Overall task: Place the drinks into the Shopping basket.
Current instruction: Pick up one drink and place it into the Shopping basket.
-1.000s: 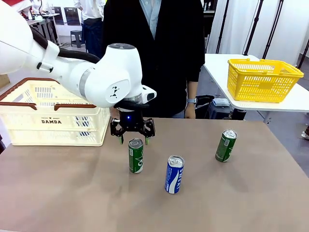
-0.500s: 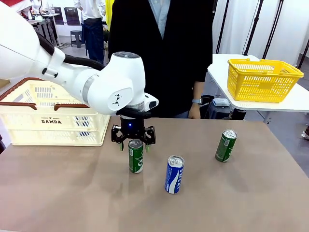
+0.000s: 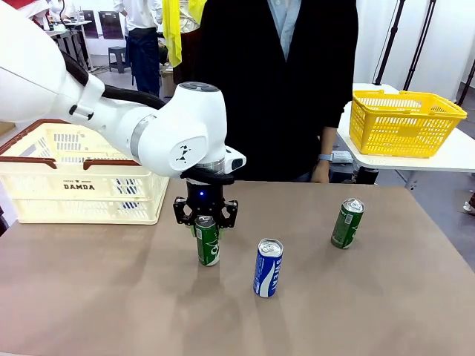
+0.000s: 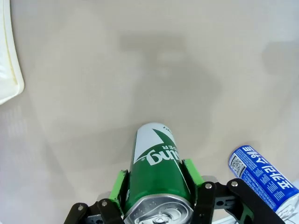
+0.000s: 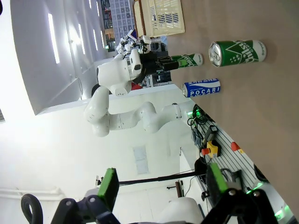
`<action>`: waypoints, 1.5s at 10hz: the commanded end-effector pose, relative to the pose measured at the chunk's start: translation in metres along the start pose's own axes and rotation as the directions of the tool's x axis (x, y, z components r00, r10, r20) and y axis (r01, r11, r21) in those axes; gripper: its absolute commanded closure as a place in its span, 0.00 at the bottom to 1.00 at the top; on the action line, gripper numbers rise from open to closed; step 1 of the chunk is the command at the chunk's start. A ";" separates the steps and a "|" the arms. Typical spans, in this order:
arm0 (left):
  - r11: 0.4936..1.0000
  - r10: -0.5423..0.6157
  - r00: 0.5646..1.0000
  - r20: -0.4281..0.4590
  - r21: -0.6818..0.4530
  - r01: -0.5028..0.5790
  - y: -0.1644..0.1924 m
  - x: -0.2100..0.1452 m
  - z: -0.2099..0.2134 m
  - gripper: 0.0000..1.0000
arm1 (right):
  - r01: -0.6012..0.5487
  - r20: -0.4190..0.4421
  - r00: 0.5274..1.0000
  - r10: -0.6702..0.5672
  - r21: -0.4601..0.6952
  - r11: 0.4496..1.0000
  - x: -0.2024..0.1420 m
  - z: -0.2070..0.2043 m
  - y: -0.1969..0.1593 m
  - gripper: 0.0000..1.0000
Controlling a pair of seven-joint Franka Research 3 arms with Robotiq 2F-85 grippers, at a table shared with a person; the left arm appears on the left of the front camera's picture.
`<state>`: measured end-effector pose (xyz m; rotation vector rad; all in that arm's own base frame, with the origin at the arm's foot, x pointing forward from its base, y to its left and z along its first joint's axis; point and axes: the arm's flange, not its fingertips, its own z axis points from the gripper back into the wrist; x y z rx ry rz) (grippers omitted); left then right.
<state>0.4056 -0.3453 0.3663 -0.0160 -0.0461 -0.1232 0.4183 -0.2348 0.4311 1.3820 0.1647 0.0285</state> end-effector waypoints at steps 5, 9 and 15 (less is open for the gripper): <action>1.000 -0.004 1.000 0.002 0.000 0.004 0.000 0.007 0.005 1.00 | 0.018 -0.002 1.000 -0.018 -0.002 1.000 -0.001 0.005 0.006 0.00; 0.997 -0.067 0.996 0.064 0.031 0.065 0.066 0.006 0.188 1.00 | 0.018 -0.002 1.000 -0.018 -0.002 1.000 -0.001 0.005 0.006 0.00; 0.908 0.415 0.885 0.211 -0.156 -0.389 0.272 0.084 0.324 1.00 | 0.018 -0.002 1.000 -0.018 -0.002 1.000 -0.001 0.005 0.006 0.00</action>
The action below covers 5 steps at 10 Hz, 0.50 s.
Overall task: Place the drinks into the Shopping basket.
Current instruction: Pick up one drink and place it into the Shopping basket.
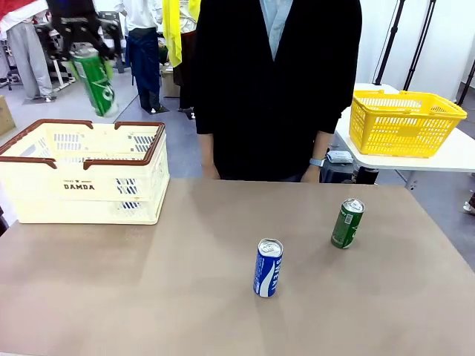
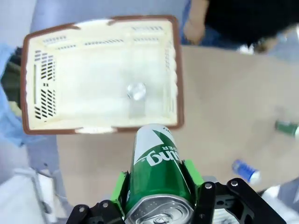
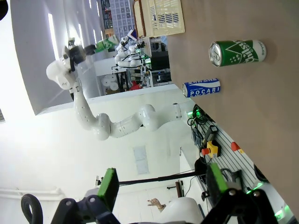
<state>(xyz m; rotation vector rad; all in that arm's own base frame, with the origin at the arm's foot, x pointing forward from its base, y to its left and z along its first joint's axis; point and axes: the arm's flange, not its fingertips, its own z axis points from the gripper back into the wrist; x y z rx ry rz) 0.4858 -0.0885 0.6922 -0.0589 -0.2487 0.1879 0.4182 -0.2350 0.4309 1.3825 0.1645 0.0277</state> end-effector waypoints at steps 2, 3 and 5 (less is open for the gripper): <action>0.950 0.271 0.963 -0.001 -0.162 -0.268 0.045 0.061 -0.035 1.00 | 0.018 -0.002 1.000 -0.018 -0.002 1.000 -0.001 0.005 0.007 0.00; 0.936 0.319 0.947 -0.028 -0.145 -0.319 0.060 0.077 -0.060 1.00 | 0.018 -0.002 1.000 -0.018 -0.002 1.000 -0.001 0.005 0.007 0.00; 0.922 0.376 0.924 -0.075 -0.073 -0.381 0.084 0.094 -0.116 1.00 | 0.018 -0.002 1.000 -0.018 -0.002 1.000 -0.001 0.005 0.007 0.00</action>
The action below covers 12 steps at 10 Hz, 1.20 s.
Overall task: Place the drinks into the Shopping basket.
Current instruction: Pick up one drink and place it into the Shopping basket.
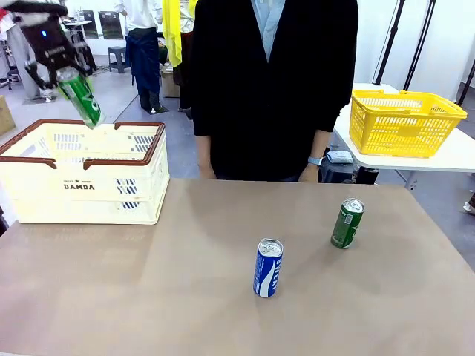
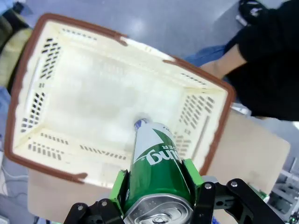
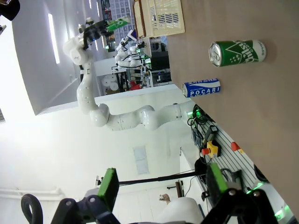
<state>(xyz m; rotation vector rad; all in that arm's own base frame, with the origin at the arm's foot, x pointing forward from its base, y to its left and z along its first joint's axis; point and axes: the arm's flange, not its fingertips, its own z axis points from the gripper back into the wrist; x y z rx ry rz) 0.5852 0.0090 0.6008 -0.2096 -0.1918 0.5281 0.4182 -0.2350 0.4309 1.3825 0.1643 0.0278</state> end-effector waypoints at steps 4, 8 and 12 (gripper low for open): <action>0.994 0.070 0.993 -0.096 0.088 -0.061 0.033 0.020 -0.080 1.00 | 0.018 -0.002 1.000 -0.018 -0.002 1.000 -0.001 0.005 0.006 0.00; 0.971 0.136 0.990 -0.044 0.205 -0.125 0.047 0.015 -0.128 1.00 | 0.018 -0.002 1.000 -0.018 -0.002 1.000 -0.001 0.005 0.006 0.00; 0.958 0.182 0.983 -0.031 0.230 -0.170 0.048 0.025 -0.164 1.00 | 0.018 -0.002 1.000 -0.018 -0.002 1.000 -0.001 0.005 0.006 0.00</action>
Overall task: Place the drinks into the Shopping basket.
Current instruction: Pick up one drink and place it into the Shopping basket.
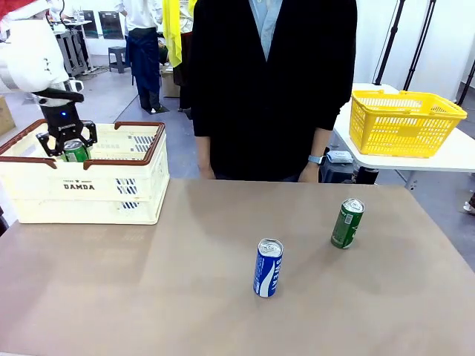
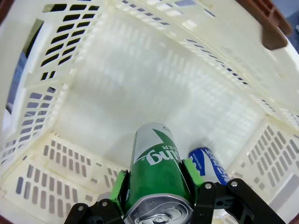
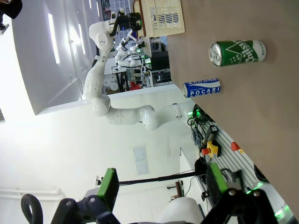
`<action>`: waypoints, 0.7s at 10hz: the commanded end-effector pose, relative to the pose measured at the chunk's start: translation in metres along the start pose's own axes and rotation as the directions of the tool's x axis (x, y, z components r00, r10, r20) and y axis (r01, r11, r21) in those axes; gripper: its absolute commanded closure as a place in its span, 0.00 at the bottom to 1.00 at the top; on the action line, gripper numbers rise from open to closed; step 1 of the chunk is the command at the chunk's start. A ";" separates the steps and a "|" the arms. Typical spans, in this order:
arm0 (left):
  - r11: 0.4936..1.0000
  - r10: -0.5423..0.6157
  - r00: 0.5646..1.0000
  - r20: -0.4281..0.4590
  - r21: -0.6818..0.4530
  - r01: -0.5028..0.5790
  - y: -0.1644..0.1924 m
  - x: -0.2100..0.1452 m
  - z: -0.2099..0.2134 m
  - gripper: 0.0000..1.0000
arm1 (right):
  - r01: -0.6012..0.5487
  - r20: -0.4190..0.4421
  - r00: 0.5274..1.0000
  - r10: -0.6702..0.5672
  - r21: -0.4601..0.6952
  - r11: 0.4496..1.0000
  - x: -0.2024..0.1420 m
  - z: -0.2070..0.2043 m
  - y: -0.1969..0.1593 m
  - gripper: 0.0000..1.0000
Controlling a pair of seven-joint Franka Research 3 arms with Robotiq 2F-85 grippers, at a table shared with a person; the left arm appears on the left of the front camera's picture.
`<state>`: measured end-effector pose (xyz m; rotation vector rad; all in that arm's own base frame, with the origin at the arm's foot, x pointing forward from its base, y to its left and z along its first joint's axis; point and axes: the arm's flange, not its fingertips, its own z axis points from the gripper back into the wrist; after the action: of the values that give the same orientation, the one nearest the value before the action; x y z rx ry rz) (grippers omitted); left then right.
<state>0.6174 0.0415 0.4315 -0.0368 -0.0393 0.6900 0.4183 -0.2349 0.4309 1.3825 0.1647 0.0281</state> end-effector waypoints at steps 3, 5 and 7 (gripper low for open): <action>1.000 0.021 0.999 0.031 0.010 -0.021 -0.014 0.002 -0.009 1.00 | 0.018 -0.002 1.000 -0.018 -0.002 1.000 -0.001 0.005 0.006 0.00; 1.000 0.023 1.000 0.014 0.019 -0.023 -0.017 0.004 -0.015 1.00 | 0.018 -0.002 1.000 -0.018 -0.002 1.000 -0.001 0.005 0.006 0.00; 1.000 0.014 1.000 0.007 0.025 -0.014 -0.016 0.005 -0.016 0.32 | 0.018 -0.002 1.000 -0.018 -0.002 1.000 -0.001 0.005 0.006 0.00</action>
<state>0.6280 0.0301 0.4107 -0.0313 -0.0337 0.6911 0.4183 -0.2349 0.4309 1.3825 0.1647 0.0281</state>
